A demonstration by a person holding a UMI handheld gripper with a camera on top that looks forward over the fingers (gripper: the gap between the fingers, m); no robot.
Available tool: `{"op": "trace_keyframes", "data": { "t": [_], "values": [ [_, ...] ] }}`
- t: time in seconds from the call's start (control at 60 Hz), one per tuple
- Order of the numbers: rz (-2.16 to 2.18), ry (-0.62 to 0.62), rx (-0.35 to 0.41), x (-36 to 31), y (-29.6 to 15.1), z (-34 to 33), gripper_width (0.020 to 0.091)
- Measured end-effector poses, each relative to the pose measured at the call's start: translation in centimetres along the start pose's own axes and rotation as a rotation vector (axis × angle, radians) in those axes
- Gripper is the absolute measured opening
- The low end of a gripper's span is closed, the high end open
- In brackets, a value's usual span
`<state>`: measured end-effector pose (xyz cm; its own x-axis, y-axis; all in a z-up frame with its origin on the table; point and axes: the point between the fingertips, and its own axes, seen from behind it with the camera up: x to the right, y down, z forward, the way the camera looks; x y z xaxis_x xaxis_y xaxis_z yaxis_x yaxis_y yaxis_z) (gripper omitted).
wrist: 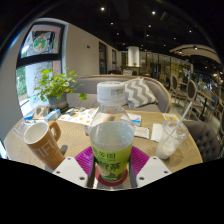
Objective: Pour water
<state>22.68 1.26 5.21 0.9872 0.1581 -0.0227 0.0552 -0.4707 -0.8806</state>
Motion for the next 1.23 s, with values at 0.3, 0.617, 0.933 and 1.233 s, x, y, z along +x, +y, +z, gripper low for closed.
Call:
{"op": "trace_keyframes", "data": {
  "t": [0.3,0.617,0.933,1.233],
  "values": [
    [0.026,0.068,-0.135,0.8,1.4,-3.6,0.086],
    [0.082,0.168,-0.23,-2.6,0.7,-19.1,0.085],
    [0.109,0.253,-0.243,-6.5,0.9,-30.9,0.0853],
    [0.075,0.272,-0.213,-7.8,0.1,-33.9,0.0855]
  ]
}}
